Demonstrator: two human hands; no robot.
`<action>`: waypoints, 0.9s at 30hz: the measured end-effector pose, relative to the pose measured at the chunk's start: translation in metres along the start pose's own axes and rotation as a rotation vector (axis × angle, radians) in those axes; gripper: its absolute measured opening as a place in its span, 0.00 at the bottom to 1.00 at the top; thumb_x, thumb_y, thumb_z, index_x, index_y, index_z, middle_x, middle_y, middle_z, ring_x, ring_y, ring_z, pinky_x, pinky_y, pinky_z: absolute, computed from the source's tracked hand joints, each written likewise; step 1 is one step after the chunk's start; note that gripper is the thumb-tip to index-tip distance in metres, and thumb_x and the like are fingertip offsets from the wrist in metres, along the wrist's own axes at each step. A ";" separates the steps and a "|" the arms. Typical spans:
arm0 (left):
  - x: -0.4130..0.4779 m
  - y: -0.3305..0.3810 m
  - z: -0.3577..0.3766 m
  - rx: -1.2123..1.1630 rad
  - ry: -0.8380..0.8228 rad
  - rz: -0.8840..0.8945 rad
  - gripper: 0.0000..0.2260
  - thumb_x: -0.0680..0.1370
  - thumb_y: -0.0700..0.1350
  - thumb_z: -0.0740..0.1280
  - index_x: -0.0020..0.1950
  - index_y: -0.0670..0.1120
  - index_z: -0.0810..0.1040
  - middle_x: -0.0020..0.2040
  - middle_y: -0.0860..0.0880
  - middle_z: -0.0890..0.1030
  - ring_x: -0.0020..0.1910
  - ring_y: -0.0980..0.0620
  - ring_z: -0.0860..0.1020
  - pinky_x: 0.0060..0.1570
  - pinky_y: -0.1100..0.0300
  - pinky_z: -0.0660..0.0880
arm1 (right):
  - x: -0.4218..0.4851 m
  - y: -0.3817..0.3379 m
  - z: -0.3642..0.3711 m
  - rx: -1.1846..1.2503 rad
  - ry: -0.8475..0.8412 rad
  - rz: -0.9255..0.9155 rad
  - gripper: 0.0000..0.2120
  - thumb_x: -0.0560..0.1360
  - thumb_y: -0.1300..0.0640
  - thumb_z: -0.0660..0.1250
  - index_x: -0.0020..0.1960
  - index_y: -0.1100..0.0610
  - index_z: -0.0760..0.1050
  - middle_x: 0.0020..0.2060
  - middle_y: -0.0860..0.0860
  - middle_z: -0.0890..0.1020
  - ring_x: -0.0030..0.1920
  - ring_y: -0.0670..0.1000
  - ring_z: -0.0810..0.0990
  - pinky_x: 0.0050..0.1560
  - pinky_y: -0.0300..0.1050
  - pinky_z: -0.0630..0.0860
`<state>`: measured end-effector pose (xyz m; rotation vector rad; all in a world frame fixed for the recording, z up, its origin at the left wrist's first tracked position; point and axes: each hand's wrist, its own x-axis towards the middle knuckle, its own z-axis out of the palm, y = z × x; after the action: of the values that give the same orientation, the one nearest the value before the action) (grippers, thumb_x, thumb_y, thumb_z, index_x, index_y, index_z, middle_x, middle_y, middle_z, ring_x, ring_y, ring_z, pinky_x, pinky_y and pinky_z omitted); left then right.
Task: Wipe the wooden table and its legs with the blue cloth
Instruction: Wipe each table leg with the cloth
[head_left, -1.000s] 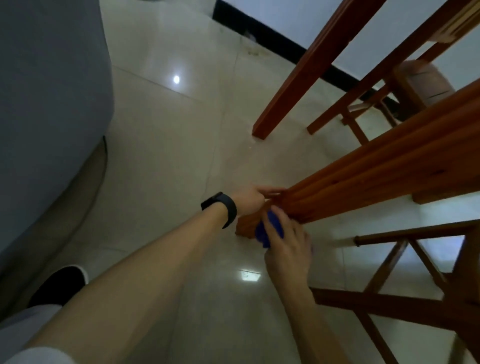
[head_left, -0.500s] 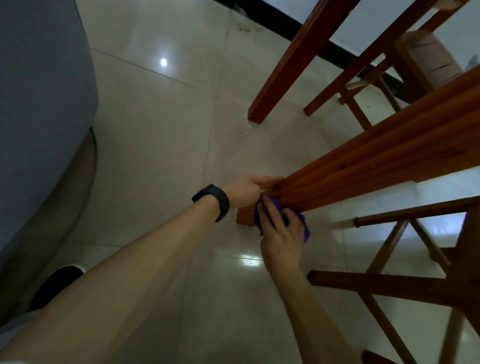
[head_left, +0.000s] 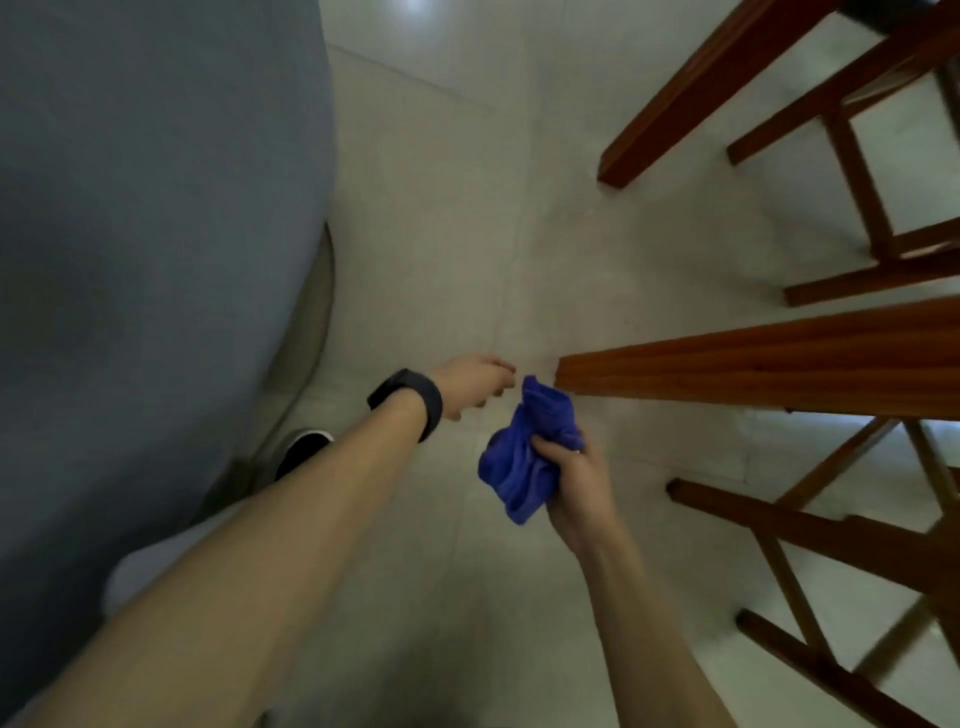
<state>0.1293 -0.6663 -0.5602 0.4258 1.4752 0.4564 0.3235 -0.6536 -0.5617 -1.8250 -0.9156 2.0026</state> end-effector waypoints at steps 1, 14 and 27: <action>-0.022 0.004 -0.004 -0.065 -0.014 -0.035 0.17 0.82 0.53 0.61 0.71 0.54 0.71 0.64 0.51 0.76 0.61 0.49 0.74 0.57 0.51 0.69 | -0.015 -0.010 0.010 0.060 -0.014 0.046 0.20 0.74 0.69 0.67 0.65 0.63 0.72 0.59 0.65 0.80 0.60 0.65 0.79 0.64 0.63 0.74; -0.357 0.206 -0.087 -0.167 -0.071 0.035 0.31 0.72 0.60 0.74 0.72 0.56 0.70 0.65 0.52 0.78 0.60 0.52 0.77 0.55 0.55 0.72 | -0.303 -0.288 0.140 -0.544 -0.007 -0.184 0.16 0.76 0.63 0.69 0.57 0.45 0.75 0.50 0.45 0.83 0.50 0.43 0.82 0.45 0.32 0.75; -0.501 0.416 -0.152 -0.192 0.114 0.450 0.15 0.77 0.36 0.70 0.58 0.52 0.76 0.58 0.48 0.81 0.58 0.46 0.80 0.59 0.47 0.78 | -0.437 -0.507 0.162 -0.045 -0.140 -0.240 0.46 0.65 0.40 0.77 0.78 0.43 0.58 0.67 0.45 0.72 0.68 0.51 0.73 0.69 0.58 0.71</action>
<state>-0.0565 -0.5850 0.0766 0.5877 1.4268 0.9848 0.1334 -0.5712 0.0955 -1.5282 -1.1685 1.9903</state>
